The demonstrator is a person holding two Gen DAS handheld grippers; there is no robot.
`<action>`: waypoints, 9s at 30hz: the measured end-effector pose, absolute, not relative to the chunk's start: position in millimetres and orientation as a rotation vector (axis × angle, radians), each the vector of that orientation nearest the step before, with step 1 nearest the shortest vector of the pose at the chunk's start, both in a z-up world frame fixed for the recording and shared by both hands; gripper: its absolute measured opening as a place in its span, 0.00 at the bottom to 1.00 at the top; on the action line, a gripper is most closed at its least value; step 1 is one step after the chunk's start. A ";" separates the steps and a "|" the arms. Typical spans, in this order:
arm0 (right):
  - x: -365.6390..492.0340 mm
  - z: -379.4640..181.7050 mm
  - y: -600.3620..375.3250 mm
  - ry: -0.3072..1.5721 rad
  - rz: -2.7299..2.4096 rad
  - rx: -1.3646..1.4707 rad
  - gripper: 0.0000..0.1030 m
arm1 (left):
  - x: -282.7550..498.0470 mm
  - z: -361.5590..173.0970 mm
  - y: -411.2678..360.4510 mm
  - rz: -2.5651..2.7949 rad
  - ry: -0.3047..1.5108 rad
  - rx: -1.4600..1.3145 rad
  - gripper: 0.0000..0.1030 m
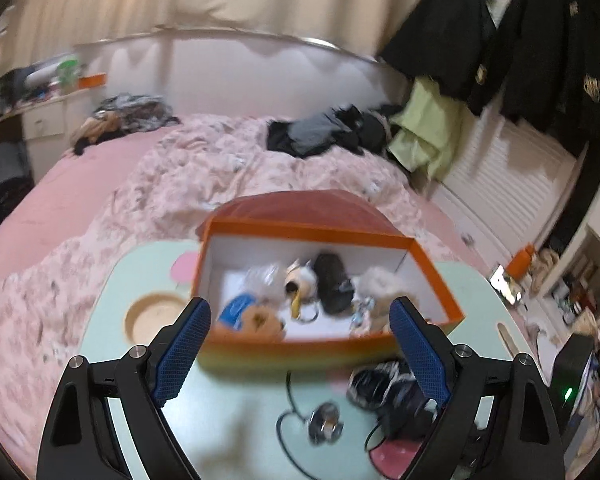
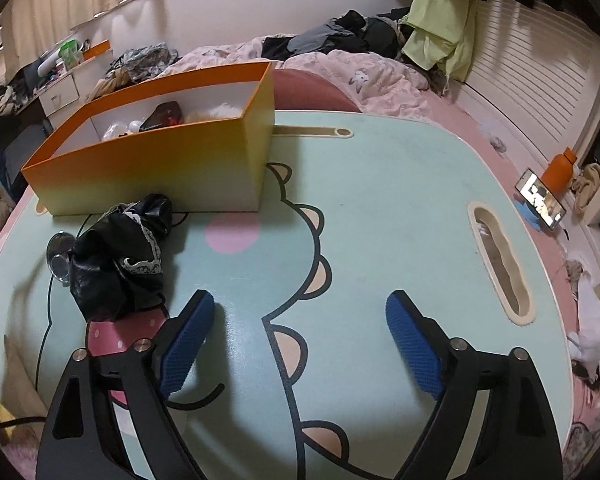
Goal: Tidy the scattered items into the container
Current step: 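Reach into the box and grasp the black-pink patterned case with the left tool, then carry the patterned case out of the box and set it on the table, then reach into the box and grasp the white figurine keychain with the right tool, then lift the figurine keychain out and place it on the table beside the cloth, then reach into the box and grasp the plastic-wrapped bundle with the left tool, then carry the plastic-wrapped bundle out and set it on the table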
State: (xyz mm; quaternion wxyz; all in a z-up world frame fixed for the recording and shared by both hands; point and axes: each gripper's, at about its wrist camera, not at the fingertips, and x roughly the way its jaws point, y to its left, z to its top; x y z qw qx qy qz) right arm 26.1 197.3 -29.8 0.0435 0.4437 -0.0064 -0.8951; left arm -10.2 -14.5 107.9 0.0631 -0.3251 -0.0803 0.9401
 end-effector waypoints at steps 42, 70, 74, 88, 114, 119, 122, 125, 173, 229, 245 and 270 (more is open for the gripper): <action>27.7 -29.3 191.0 -0.023 -2.727 1.360 0.90 | -153.3 58.7 73.9 2.705 0.091 -1.482 0.31; 28.3 -29.1 191.7 -0.023 -2.726 1.355 0.91 | -5.3 51.4 27.2 2.409 -0.107 -1.300 0.25; 28.6 -28.8 191.4 -0.023 -2.727 1.355 0.91 | -10.3 38.8 34.5 2.441 -0.069 -1.313 0.25; 28.9 -28.3 191.9 -0.024 -2.727 1.354 0.91 | 15.5 80.3 -9.0 2.492 -0.257 -1.128 0.74; 28.9 -30.3 189.4 -0.019 -2.726 1.358 0.94 | 61.1 8.9 15.0 2.686 0.130 -1.233 1.00; 31.1 -23.3 199.3 -0.115 -2.735 1.299 0.91 | 60.5 7.9 13.0 2.709 0.096 -1.231 1.00; 38.2 1.8 204.3 -0.204 -2.754 1.140 0.84 | 59.7 7.5 12.4 2.727 0.084 -1.236 1.00; 28.5 38.1 194.6 -0.282 -2.669 1.025 0.84 | 60.5 7.1 13.2 2.729 0.086 -1.235 1.00; 10.4 42.4 189.7 -0.296 -2.412 1.187 0.36 | 64.5 5.6 -3.2 2.749 0.059 -1.243 1.00; 57.8 -34.8 176.0 0.061 -2.629 1.215 0.92 | -130.1 77.7 -16.9 2.574 0.136 -1.511 0.22; 59.0 -33.3 176.0 0.061 -2.627 1.208 0.92 | -158.7 35.3 2.2 2.663 0.430 -1.615 0.28; 57.3 -33.8 177.2 0.055 -2.625 1.212 0.97 | 17.6 55.2 -38.3 2.644 0.045 -1.303 0.27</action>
